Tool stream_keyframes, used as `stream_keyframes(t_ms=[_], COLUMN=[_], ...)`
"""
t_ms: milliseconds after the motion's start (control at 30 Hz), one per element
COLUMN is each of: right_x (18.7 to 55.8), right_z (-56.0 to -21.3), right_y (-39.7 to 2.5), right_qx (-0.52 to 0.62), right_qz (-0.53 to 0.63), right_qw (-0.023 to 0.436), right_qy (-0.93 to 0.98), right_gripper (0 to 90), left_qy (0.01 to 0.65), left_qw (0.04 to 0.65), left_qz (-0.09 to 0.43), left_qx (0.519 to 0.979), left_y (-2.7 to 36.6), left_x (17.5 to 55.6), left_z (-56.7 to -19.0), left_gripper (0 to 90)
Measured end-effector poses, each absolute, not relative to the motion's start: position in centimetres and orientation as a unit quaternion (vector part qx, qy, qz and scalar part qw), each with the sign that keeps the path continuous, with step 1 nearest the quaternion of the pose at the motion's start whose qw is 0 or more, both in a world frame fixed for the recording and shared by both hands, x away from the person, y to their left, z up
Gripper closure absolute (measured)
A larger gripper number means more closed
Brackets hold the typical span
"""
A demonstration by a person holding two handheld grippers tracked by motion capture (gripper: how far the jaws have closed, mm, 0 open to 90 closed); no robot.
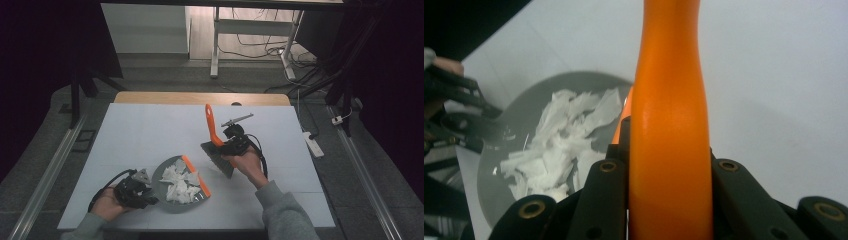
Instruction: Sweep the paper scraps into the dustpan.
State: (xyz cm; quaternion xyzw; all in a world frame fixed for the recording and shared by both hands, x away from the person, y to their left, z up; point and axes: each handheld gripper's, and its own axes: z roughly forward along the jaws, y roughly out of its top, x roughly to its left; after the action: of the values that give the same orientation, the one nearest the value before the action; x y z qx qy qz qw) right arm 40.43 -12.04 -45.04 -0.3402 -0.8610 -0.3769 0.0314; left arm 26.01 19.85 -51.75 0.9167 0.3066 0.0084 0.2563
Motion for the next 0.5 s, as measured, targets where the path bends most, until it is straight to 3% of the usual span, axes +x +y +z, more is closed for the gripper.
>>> stream_keyframes(t_ms=[300, 400, 500], right_x=[42.5, 43.6, 43.7], right_z=[-47.2, -48.5, -48.7], right_y=[-12.1, -12.4, -11.7], right_qx=[-0.378, -0.394, -0.393], right_qz=[-0.243, -0.204, -0.202], right_qw=[-0.107, -0.116, -0.096], right_qy=[-0.887, -0.889, -0.892], right_gripper=[76.9, 76.9, 77.1], left_qy=[0.306, 0.306, 0.308], left_qw=[0.256, 0.256, 0.257], left_qz=[0.009, 0.009, 0.01], left_qx=[0.917, 0.917, 0.916], left_y=[19.9, 19.8, 19.8], left_x=[26.0, 26.0, 26.1], left_z=[-51.7, -51.8, -51.8], left_gripper=[62.2, 62.2, 62.2])
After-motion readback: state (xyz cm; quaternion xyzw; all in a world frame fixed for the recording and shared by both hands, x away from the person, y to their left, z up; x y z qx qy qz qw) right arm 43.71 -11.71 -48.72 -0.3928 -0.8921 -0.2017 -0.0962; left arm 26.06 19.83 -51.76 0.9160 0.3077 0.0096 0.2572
